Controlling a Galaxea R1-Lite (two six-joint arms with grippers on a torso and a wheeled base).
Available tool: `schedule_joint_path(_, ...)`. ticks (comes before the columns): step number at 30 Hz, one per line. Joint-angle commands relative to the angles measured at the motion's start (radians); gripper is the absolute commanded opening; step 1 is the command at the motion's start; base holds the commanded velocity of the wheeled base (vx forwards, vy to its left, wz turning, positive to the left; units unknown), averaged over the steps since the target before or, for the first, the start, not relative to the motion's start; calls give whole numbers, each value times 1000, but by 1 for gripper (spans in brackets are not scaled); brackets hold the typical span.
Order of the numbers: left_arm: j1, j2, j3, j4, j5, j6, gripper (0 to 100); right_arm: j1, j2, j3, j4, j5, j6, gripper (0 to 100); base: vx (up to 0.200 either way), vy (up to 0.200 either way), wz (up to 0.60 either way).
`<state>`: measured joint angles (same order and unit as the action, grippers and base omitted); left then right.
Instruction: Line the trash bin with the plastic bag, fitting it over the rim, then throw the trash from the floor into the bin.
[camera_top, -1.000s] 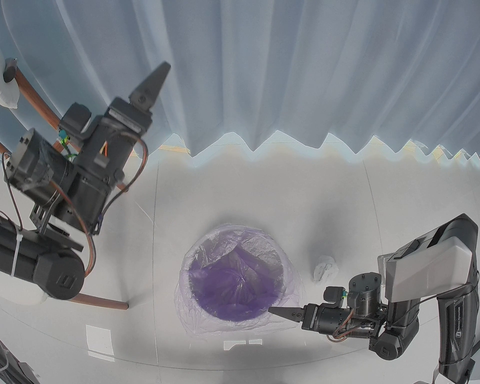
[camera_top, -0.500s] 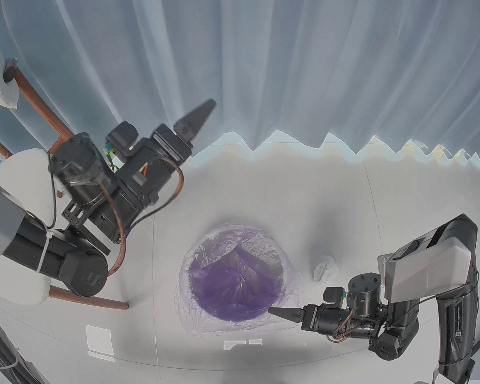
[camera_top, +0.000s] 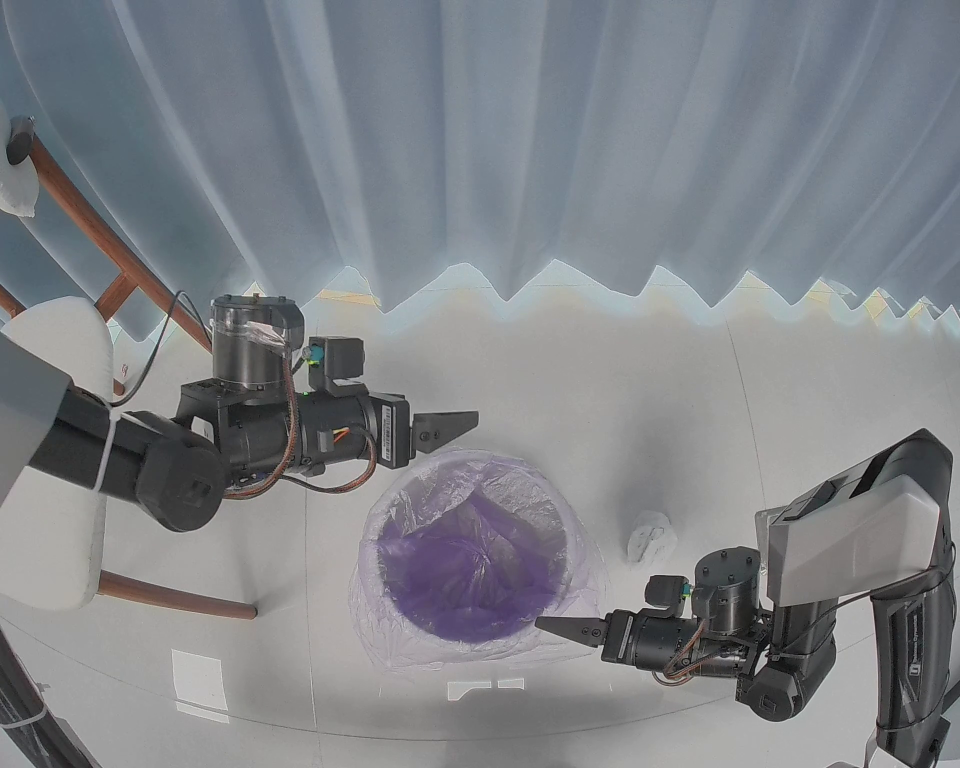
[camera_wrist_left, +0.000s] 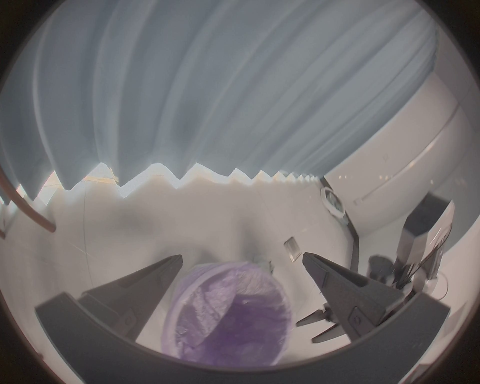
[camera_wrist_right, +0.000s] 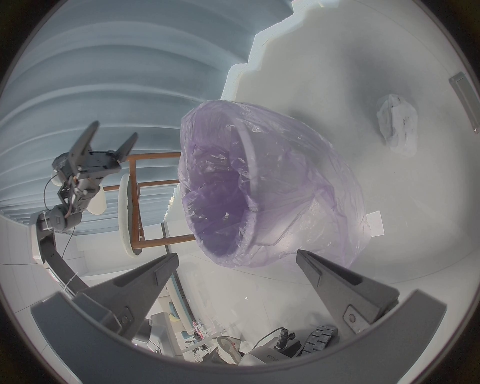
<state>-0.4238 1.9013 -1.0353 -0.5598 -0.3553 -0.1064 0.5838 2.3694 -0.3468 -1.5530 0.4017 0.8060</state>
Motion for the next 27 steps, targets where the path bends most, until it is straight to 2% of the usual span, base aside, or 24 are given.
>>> schedule_joint_path(1,46,145,-66,4,-33,77,100,2,8,-6,-18,0,-1,100,0,0,0)
schedule_joint_path(5,60,205,-91,3,-2,132,100,2,10,-6,-18,0,-2,100,0,0,0)
schedule_joint_path(20,31,371,-161,-104,-14,129,100,4,11,-8,-18,0,-2,100,0,0,0)
schedule_joint_path(27,25,380,-163,-111,-7,125,100,8,16,-9,-18,0,-4,100,0,0,0)
